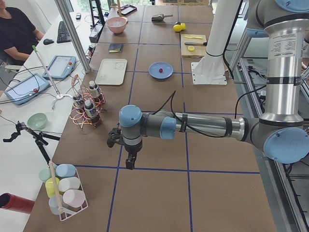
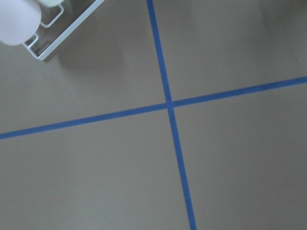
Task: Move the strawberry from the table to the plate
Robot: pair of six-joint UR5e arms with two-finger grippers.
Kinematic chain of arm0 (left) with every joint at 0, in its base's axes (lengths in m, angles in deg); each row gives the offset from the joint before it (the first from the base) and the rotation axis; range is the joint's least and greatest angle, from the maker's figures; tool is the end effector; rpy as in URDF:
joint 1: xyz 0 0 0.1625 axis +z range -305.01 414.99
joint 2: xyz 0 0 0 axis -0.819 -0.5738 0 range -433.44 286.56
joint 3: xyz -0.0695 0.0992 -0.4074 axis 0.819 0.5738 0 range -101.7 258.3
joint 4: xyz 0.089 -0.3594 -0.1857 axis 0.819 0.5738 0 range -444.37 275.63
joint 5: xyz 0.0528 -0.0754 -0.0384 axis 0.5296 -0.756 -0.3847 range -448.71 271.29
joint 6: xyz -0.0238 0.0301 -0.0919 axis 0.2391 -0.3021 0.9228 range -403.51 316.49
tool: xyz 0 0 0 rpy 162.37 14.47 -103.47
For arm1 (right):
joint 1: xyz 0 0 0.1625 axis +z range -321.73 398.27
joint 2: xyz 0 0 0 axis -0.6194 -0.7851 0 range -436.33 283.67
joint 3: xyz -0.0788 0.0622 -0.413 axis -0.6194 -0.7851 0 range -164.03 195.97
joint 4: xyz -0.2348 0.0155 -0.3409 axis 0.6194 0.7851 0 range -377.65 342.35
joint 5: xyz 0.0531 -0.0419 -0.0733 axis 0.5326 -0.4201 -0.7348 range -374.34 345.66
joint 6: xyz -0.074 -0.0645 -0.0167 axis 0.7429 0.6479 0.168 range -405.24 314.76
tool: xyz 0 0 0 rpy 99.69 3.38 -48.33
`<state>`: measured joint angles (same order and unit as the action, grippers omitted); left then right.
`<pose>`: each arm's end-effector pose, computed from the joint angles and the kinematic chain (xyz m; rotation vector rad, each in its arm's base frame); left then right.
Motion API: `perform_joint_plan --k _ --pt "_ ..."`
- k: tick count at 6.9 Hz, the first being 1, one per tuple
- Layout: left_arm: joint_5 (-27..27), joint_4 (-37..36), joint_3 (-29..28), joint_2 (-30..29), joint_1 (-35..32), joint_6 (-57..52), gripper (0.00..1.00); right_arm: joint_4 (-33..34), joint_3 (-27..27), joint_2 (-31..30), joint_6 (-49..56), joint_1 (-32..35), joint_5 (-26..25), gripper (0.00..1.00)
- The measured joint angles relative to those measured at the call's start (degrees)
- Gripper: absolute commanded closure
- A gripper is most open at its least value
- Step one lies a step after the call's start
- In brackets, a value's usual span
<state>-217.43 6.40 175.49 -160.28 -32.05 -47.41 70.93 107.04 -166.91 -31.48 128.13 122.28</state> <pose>-0.0465 -0.4767 0.6284 0.0861 0.6752 0.1433 0.0597 -0.4900 0.6492 0.1280 -0.8062 -0.2427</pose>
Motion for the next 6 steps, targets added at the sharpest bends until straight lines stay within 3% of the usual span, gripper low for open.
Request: perform_joint_plan --k 6 --pt "-3.10 -2.43 -0.24 0.27 -2.24 -0.59 0.00 -0.41 0.92 -0.31 -5.69 0.05 0.77 0.00"
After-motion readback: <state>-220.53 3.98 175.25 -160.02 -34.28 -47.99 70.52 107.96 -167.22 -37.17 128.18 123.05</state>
